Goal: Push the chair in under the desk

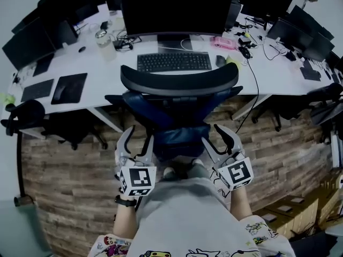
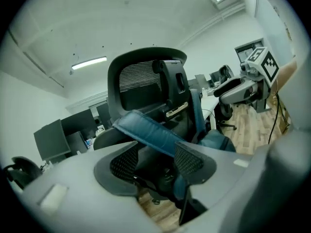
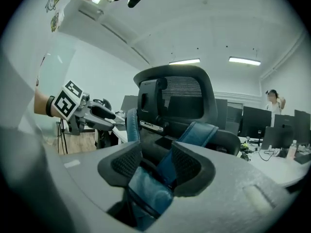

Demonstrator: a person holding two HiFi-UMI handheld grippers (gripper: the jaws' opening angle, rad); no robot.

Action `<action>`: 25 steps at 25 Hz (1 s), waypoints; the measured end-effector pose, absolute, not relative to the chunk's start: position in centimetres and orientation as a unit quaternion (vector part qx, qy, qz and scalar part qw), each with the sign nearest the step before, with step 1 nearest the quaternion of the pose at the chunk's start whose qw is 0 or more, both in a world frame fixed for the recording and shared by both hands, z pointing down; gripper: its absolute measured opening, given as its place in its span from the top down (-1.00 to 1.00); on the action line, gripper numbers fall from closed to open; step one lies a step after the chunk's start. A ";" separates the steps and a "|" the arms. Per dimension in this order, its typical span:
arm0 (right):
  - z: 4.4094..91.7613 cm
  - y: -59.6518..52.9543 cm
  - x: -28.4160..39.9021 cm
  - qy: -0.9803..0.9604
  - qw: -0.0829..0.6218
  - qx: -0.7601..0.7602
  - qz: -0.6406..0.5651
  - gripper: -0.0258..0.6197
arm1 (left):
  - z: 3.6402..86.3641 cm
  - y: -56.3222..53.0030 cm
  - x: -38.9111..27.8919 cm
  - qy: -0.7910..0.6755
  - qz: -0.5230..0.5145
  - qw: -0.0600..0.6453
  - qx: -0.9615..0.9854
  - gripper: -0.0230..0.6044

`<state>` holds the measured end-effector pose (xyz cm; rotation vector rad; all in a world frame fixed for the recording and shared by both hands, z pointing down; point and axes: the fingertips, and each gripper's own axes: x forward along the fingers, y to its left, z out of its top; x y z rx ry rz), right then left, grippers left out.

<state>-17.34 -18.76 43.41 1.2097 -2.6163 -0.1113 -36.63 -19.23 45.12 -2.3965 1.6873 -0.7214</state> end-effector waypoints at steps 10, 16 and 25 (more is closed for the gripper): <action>45.6 -16.5 -18.1 -0.906 0.127 0.403 0.030 0.70 | 47.3 -16.6 -34.8 0.532 -0.181 -0.038 -0.826 0.52; 45.8 -16.0 -18.4 -0.909 0.099 0.401 0.061 0.85 | 48.2 -15.7 -34.8 0.527 -0.156 -0.078 -0.831 0.72; 46.1 -16.0 -18.2 -0.904 0.076 0.413 0.077 0.92 | 48.1 -15.6 -34.5 0.521 -0.134 -0.092 -0.838 0.89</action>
